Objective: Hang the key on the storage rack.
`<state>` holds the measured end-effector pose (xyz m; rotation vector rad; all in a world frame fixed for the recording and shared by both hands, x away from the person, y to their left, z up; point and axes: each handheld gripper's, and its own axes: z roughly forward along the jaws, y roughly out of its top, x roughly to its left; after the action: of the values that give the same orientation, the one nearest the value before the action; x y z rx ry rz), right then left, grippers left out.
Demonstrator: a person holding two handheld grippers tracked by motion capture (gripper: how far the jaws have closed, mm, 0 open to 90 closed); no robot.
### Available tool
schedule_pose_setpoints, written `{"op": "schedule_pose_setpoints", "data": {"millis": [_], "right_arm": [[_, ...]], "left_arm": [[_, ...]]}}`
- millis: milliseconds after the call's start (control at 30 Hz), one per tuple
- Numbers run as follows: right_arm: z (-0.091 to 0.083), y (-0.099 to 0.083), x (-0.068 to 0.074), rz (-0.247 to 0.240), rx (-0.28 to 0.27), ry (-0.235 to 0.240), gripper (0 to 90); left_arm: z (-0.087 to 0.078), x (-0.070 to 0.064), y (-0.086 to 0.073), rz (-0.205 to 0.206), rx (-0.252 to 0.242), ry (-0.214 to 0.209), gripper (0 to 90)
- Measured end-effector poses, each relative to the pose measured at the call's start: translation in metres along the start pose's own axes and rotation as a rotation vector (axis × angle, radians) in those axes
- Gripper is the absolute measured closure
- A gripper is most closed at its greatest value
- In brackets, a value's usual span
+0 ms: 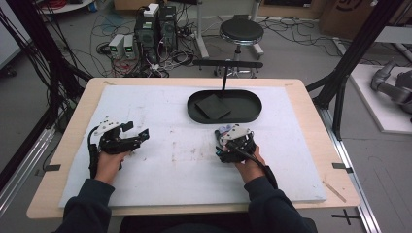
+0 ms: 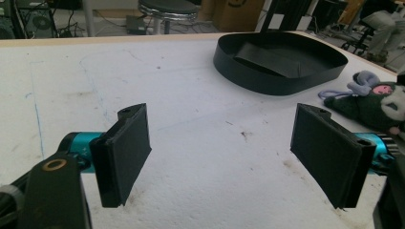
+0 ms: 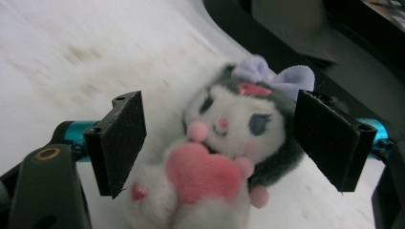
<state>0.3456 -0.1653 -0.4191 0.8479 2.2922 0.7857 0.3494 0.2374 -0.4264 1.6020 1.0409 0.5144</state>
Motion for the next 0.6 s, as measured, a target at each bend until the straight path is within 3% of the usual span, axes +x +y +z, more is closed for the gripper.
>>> {"op": "schedule_pose_setpoints", "data": {"millis": [33,133,267,333,500,600], "right_arm": [[0.002,-0.001,-0.001,-0.005,0.027,-0.019,21.1],[0.005,-0.008,-0.013,0.034,0.060,-0.017,25.7],[0.014,-0.019,-0.026,0.135,0.098,0.069,28.5],[0.017,-0.020,-0.029,0.140,0.111,0.103,31.9],[0.008,-0.016,-0.030,0.112,0.068,0.076,36.7],[0.004,-0.015,-0.034,0.120,0.048,0.075,36.8]], "left_arm": [[0.000,0.000,0.000,0.001,-0.001,0.002,21.0],[-0.001,0.001,0.000,-0.002,0.001,-0.001,22.1],[-0.001,0.000,0.000,0.001,-0.003,-0.002,22.1],[-0.001,0.000,0.000,0.001,-0.005,-0.001,22.1],[-0.001,0.001,0.000,-0.006,-0.004,0.002,22.1],[-0.001,0.001,0.000,-0.003,-0.001,-0.002,22.1]]}}
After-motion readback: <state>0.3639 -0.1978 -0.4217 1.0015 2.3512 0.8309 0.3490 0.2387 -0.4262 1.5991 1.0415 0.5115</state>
